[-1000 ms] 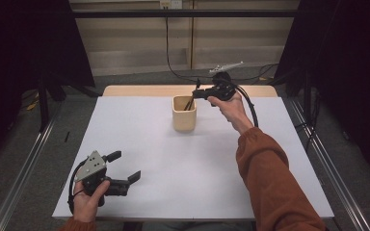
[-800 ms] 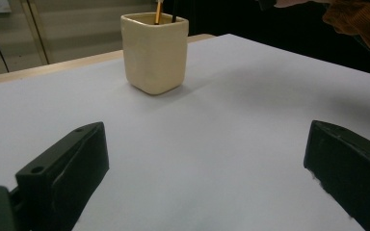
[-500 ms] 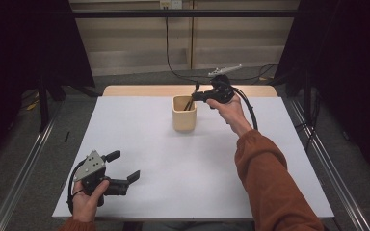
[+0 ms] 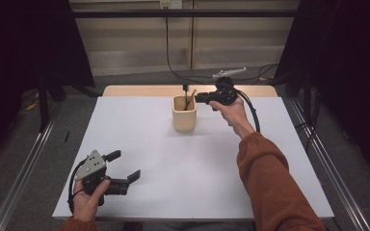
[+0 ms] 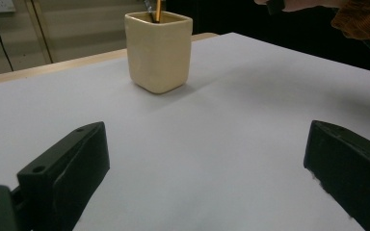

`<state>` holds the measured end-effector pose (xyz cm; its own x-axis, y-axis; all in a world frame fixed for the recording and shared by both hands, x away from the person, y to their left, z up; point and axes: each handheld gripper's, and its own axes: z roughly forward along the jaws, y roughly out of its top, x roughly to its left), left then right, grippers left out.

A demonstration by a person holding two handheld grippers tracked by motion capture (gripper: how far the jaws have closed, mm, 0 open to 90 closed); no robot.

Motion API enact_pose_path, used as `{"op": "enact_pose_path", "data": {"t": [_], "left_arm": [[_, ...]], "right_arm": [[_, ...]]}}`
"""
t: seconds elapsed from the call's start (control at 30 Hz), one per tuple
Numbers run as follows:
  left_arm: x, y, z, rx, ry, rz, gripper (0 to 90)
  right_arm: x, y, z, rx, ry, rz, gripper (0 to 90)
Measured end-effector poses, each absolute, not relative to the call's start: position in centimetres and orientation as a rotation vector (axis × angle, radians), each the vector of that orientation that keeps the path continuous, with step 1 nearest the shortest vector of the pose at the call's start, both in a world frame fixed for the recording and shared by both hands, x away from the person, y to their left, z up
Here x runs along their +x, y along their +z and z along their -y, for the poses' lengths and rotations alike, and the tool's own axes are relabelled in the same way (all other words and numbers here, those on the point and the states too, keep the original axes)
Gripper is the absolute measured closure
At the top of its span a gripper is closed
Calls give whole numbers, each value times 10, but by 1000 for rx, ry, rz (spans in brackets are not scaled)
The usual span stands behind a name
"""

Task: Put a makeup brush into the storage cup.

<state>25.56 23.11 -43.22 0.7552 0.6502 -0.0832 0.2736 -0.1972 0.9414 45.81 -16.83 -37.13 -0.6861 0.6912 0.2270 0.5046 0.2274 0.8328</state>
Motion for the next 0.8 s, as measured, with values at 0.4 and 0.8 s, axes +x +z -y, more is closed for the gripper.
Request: {"op": "enact_pose_path", "data": {"t": [0.4, 0.8], "left_arm": [[260, -432, -227, 1792, 400, -718, 20], [259, -433, -229, 1793, 408, -723, 21]], "right_arm": [[453, -372, 173, 1103, 1498, -2253, 450], [447, -368, 174, 1097, 1494, -2195, 72]]}}
